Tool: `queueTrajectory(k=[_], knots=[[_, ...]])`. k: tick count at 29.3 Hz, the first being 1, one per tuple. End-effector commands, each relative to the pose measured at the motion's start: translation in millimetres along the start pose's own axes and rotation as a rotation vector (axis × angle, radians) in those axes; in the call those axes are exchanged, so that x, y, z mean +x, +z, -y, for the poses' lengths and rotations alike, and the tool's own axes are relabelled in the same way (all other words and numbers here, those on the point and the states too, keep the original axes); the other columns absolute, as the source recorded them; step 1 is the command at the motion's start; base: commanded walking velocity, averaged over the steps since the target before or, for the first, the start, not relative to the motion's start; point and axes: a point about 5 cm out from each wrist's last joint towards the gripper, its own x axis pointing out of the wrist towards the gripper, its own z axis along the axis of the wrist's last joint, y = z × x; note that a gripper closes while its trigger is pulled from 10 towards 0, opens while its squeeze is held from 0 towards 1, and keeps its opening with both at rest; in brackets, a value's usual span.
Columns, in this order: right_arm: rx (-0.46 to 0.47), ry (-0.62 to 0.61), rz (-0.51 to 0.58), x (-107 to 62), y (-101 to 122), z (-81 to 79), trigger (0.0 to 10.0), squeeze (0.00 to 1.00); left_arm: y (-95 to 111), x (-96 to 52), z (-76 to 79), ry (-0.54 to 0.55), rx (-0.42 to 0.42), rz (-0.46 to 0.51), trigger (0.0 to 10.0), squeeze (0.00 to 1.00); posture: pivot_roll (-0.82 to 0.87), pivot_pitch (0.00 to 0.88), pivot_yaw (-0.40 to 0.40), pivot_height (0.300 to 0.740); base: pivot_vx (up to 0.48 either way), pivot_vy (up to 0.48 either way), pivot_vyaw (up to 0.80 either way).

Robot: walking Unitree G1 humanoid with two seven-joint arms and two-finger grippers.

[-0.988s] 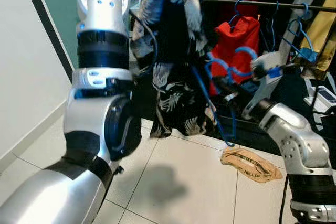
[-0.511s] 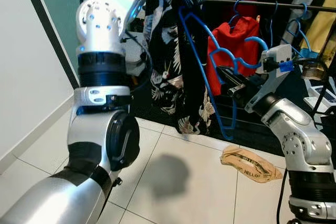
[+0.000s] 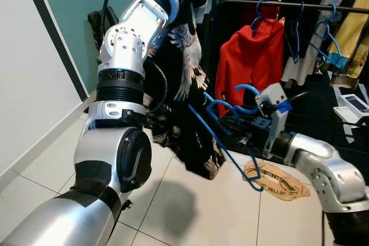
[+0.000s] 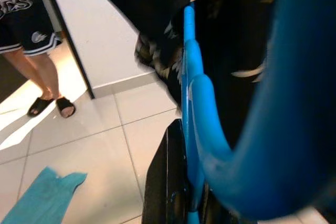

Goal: Hang hanger

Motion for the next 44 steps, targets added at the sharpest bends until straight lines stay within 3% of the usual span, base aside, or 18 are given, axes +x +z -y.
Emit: queueTrajectory(k=[1,6,7,8,9,12,13,16,17,18,21,28,31,36,39,41,42,44], knots=[[0.013,0.049,-0.040,2.3,-7,-8.4,10.0,0.00,9,-0.3,3.8,-0.047,0.007,0.020,10.0,0.00,-0.02,0.000,0.060,0.740,0.000,0.000,0.00],[0.018,0.056,-0.051,2.9,-10,-9.8,10.0,0.00,11,-1.6,6.8,-0.068,0.005,0.020,10.0,0.00,-0.02,0.001,0.060,0.740,0.000,0.000,0.00],[0.024,0.057,-0.059,5.1,-12,-11.1,10.0,0.00,15,-4.3,18.4,-0.103,0.003,0.024,10.0,0.00,-0.01,0.000,0.062,0.740,0.000,0.000,0.00],[0.024,0.057,-0.059,5.1,-12,-11.1,10.0,0.00,15,-4.3,18.4,-0.103,0.003,0.024,10.0,0.00,-0.01,0.000,0.062,0.740,0.000,0.000,0.00],[0.025,0.027,-0.048,9.8,-12,-9.0,10.0,0.00,22,-11.5,39.9,-0.182,-0.024,0.012,10.0,0.00,-0.01,0.000,0.062,0.740,0.000,0.000,0.00],[0.025,0.027,-0.048,9.8,-12,-9.0,10.0,0.00,22,-11.5,39.9,-0.182,-0.024,0.012,10.0,0.00,-0.01,0.000,0.062,0.740,0.000,0.000,0.00],[0.026,-0.017,-0.025,14.2,-9,-4.8,10.0,0.00,28,-21.3,58.4,-0.254,-0.034,-0.001,10.0,0.00,-0.01,0.000,0.063,0.740,0.000,0.000,0.00],[0.026,-0.017,-0.025,14.2,-9,-4.8,10.0,0.00,28,-21.3,58.4,-0.254,-0.034,-0.001,10.0,0.00,-0.01,0.000,0.063,0.740,0.000,0.000,0.00],[0.022,-0.099,0.011,16.3,-3,5.6,10.0,0.00,40,-34.3,70.1,-0.314,-0.041,0.002,10.0,0.00,-0.01,0.000,0.058,0.740,0.000,0.000,0.00],[0.020,-0.166,0.031,16.0,1,14.8,10.0,0.00,53,-42.7,70.2,-0.338,-0.045,0.017,10.0,0.00,-0.01,0.000,0.056,0.740,0.000,0.000,0.00],[0.024,-0.241,0.048,12.5,4,25.2,10.0,0.00,73,-47.0,61.2,-0.336,-0.034,0.071,10.0,0.00,-0.01,0.000,0.054,0.740,0.000,0.000,0.00],[0.024,-0.264,0.035,10.5,2,28.1,10.0,0.00,87,-41.3,54.9,-0.315,-0.007,0.137,10.0,0.00,-0.01,0.000,0.052,0.740,0.000,0.000,0.00],[0.025,-0.306,0.022,9.0,-2,31.8,10.0,0.00,117,-39.4,54.4,-0.246,0.033,0.256,10.0,0.00,-0.01,0.000,0.052,0.740,0.000,0.000,0.00],[0.028,-0.355,0.067,4.2,5,37.9,10.0,0.00,126,-28.4,46.9,-0.162,0.044,0.301,10.0,0.00,-0.02,0.000,0.056,0.740,0.000,0.000,0.00],[0.028,-0.388,0.105,0.9,11,43.1,10.0,0.00,130,-31.8,30.6,-0.092,0.030,0.311,10.0,0.00,-0.03,0.000,0.056,0.740,0.000,0.000,0.00],[0.028,-0.388,0.105,0.9,11,43.1,10.0,0.00,130,-31.8,30.6,-0.092,0.030,0.311,10.0,0.00,-0.03,0.000,0.056,0.740,0.000,0.000,0.00],[0.028,-0.397,0.117,-0.1,13,45.2,10.0,0.00,133,-34.7,20.8,-0.061,0.023,0.313,10.0,0.00,-0.02,0.000,0.056,0.740,0.000,0.000,0.00],[0.028,-0.397,0.117,-0.1,13,45.2,10.0,0.00,133,-34.7,20.8,-0.061,0.023,0.313,10.0,0.00,-0.02,0.000,0.056,0.740,0.000,0.000,0.00]])
